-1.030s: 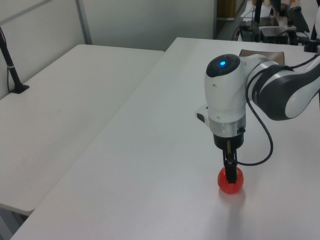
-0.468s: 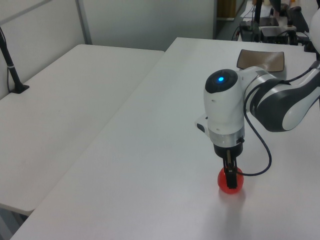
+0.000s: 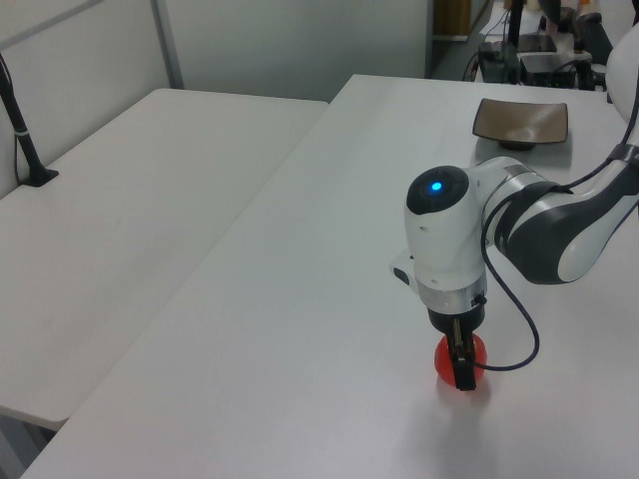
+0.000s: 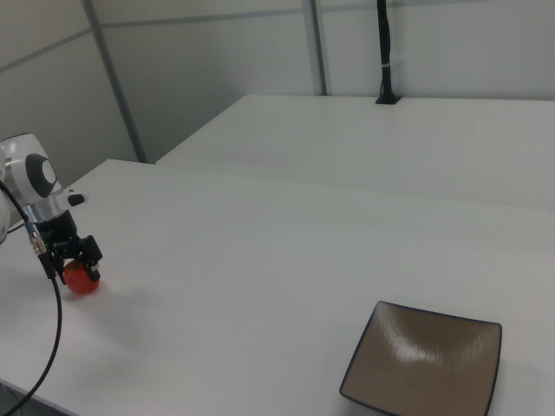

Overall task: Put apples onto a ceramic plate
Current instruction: 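Lower the gripper around the red apple and close on it, then lift the grasped red apple up off the table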

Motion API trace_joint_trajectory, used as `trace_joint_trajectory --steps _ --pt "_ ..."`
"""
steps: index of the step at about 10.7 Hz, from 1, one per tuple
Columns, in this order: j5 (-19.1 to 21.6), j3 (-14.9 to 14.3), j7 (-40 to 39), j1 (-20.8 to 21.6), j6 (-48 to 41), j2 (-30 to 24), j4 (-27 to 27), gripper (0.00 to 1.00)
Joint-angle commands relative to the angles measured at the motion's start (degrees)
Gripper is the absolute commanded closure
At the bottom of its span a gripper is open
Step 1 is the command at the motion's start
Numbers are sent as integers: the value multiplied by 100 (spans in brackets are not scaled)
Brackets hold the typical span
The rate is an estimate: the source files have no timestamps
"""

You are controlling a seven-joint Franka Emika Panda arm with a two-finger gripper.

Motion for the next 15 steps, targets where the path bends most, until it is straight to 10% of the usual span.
trace_joint_trajectory --steps 1,11,15 --pt "-20 -11 103 15 191 -59 -156 55" --pt "963 -125 33 -616 -397 -1823 -86 62" --pt "1824 -1045 -1159 -705 -1459 -2905 125 61"
